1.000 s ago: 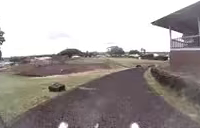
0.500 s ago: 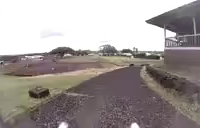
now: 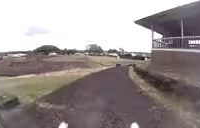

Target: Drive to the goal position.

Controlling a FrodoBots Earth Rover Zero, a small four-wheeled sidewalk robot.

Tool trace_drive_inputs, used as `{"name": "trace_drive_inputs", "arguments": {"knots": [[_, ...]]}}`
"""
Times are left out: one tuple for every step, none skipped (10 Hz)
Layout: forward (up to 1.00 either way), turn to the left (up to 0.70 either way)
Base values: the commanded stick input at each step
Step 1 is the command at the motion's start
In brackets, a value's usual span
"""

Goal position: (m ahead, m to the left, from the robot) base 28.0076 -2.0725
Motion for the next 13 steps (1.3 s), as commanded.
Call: {"name": "trace_drive_inputs", "arguments": {"knots": [[0.85,0.00],[0.85,0.00],[0.85,0.00],[0.85,0.00],[0.85,0.00],[0.85,0.00],[0.85,0.00],[0.85,0.00],[0.85,0.00],[0.85,-0.13],[0.85,-0.27],[0.85,-0.27],[0.85,-0.27]]}}
